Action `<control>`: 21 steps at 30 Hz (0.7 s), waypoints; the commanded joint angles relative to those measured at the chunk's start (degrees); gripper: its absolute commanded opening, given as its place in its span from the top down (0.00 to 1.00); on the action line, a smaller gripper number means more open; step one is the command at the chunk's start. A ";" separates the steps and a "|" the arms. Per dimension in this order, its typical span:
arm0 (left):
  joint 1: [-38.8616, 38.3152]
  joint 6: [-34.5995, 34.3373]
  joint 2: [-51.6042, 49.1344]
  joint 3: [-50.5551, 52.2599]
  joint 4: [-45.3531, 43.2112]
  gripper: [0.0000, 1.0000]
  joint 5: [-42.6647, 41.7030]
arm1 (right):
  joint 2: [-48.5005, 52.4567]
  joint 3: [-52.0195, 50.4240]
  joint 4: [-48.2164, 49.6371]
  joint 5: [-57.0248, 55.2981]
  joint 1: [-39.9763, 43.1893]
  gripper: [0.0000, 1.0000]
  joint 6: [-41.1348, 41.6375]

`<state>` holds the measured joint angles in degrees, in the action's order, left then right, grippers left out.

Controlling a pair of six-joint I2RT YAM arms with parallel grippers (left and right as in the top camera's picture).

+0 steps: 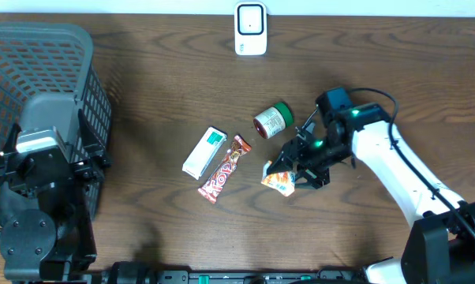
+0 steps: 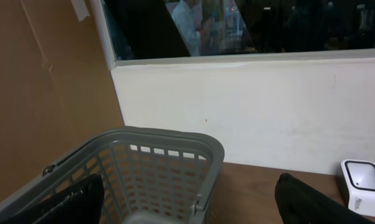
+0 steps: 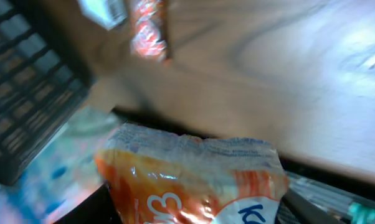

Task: Scan the item barcode
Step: 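Lift juice box with right gripper and hold it over the scanner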

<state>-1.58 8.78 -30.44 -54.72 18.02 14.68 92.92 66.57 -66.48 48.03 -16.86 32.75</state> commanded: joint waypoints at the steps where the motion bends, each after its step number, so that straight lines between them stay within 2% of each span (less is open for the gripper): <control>1: 0.33 -0.55 0.11 0.24 -0.07 0.13 -0.57 | -0.07 1.25 -2.80 10.23 1.77 0.43 -4.17; 6: 0.33 -0.55 0.11 0.24 -0.07 0.13 -0.57 | -0.07 1.25 -6.14 10.62 2.86 0.43 -4.74; 14: 0.33 -0.55 0.11 0.24 -0.07 0.13 -0.57 | -0.07 1.25 -5.84 10.75 2.95 0.45 -4.76; 17: 0.33 -0.55 0.11 0.24 -0.07 0.13 -0.57 | -0.07 1.25 3.91 3.96 2.64 0.53 -4.70; 21: 0.33 -0.55 0.11 0.24 -0.07 0.13 -0.57 | -0.07 1.31 15.13 2.86 2.36 0.53 -2.91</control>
<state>-1.58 8.78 -30.44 -54.72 18.04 14.68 92.92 66.85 -56.21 52.69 -14.55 29.06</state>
